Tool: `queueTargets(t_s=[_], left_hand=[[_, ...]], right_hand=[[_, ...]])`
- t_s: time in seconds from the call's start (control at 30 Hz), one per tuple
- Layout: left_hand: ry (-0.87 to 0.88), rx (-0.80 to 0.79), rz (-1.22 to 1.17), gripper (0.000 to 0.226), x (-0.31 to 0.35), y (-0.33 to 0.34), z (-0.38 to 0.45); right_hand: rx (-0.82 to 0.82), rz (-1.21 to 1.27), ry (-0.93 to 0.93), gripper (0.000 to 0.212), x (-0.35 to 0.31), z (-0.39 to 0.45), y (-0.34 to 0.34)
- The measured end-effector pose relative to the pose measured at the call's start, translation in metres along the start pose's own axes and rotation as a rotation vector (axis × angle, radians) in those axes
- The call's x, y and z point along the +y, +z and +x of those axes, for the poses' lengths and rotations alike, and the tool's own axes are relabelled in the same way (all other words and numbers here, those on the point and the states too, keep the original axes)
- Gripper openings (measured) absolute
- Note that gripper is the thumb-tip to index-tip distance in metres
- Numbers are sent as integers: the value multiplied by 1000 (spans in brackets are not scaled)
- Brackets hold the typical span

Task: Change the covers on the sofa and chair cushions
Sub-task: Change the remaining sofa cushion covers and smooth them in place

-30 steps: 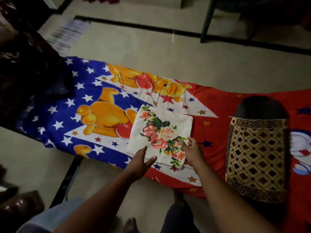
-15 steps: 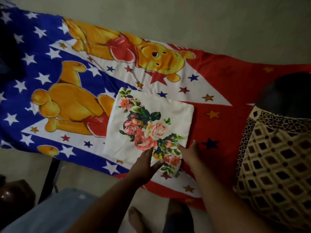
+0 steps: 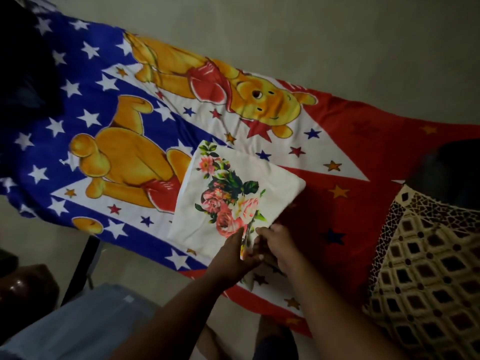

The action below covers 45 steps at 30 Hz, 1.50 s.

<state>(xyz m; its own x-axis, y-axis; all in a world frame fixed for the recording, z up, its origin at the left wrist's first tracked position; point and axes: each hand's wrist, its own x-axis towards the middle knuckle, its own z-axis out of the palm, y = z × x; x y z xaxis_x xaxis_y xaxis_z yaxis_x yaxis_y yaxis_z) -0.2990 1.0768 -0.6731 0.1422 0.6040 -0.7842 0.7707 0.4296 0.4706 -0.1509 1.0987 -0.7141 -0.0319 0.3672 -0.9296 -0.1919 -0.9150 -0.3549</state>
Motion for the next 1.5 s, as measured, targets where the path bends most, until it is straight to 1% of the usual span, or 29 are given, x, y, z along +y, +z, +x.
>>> queueTargets(t_s=[0.07, 0.1, 0.17, 0.23, 0.3, 0.4, 0.43, 0.47, 0.53, 0.6, 0.63, 0.7, 0.73, 0.77, 0.83, 0.87, 1.0, 1.03, 1.13, 1.2, 1.27, 1.33, 1.43, 1.5], left_hand=[[39, 74, -26, 101, 12, -13, -20], [54, 138, -11, 98, 17, -21, -34], [34, 252, -2, 75, 27, -33, -58], [13, 322, -58, 55, 32, -49, -88], [25, 373, -143, 43, 27, -63, -116], [55, 480, -225, 38, 14, -87, -163], [45, 520, -251, 38, 8, -97, -185], [37, 545, -253, 37, 3, -106, -204], [42, 603, -224, 37, -14, -120, -247], [45, 650, -189, 35, -38, -126, -296], [55, 667, -167, 35, -48, -127, -320], [62, 717, -113, 35, -71, -123, -372], [62, 747, -87, 36, -83, -120, -398], [48, 789, -60, 39, -102, -112, -427], [27, 847, 18, 45, -132, -101, -471], [7, 889, 43, 45, -152, -91, -501], [-101, 1032, 49, 27, -226, -52, -601], [-153, 1069, 26, 27, -250, -37, -630], [-333, 1103, -2, 28, -317, 8, -706], [-468, 1127, -24, 24, -357, 39, -753], [-594, 1204, -101, 22, -391, 69, -799], [-657, 1305, -211, 26, -417, 93, -836], [-682, 1447, -412, 25, -453, 132, -886], [-674, 1549, -491, 19, -470, 150, -910]], right_hand=[[-62, 5, -19, 7, -11, -28, 18], [-97, -3, -45, 7, -17, -45, 28], [-140, 8, -102, 7, -23, -72, 42], [-163, 29, -187, 6, -29, -101, 55], [-186, 10, -275, 9, -33, -131, 67], [-209, -73, -338, 20, -32, -175, 81], [-202, -130, -365, 26, -28, -190, 87], [-177, -223, -414, 38, -24, -202, 91], [-104, -476, -569, 70, -11, -221, 100], [-36, -677, -721, 91, 7, -255, 119], [-29, -745, -811, 98, 16, -273, 130], [-37, -876, -1000, 105, 38, -310, 155], [-60, -964, -1074, 105, 49, -327, 169], [-94, -1056, -1131, 98, 68, -342, 186], [-134, -1233, -1204, 64, 93, -367, 215], [-155, -1309, -1255, 52, 113, -383, 231], [-233, -1484, -1484, 46, 183, -448, 287], [-289, -1495, -1569, 42, 207, -463, 302], [-429, -1537, -1832, 26, 270, -503, 346], [-519, -1623, -1946, 26, 312, -528, 373], [-614, -1703, -1969, 28, 355, -559, 396], [-687, -1710, -1947, 22, 391, -585, 414], [-799, -1690, -2002, 20, 454, -622, 446], [-866, -1646, -2029, 18, 488, -638, 466]])
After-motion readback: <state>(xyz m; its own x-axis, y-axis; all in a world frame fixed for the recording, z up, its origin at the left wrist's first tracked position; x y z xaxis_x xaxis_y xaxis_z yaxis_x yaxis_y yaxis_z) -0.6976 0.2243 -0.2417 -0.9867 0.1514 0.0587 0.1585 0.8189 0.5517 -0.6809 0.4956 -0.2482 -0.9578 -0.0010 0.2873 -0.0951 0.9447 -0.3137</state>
